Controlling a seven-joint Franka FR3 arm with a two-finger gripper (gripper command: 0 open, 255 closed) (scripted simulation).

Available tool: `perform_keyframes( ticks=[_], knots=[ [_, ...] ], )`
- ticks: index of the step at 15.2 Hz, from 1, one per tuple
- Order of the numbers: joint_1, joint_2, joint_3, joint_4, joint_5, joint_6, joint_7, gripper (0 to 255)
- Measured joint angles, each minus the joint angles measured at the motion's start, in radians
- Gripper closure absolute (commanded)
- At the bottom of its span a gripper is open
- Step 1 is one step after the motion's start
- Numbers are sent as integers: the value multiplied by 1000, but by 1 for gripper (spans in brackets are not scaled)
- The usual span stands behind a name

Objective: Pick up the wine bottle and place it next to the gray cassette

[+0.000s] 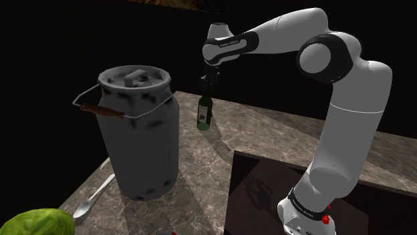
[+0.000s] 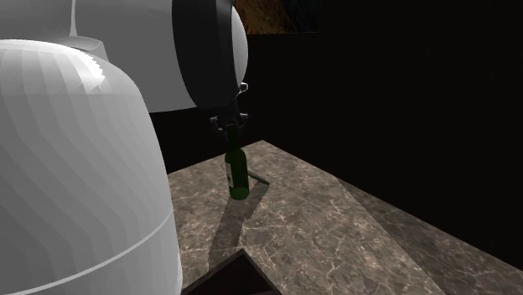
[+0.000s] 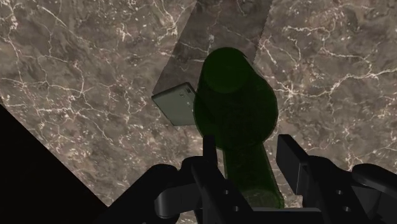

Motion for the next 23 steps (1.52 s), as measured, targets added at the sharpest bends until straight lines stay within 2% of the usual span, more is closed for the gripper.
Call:
perform_keyframes(
  ticks=[9, 23],
  knots=[
    [0, 0, 0, 5, 0, -7, -1, 255],
    [-1, -25, -1, 150, 1, -175, -10, 255]
  ],
)
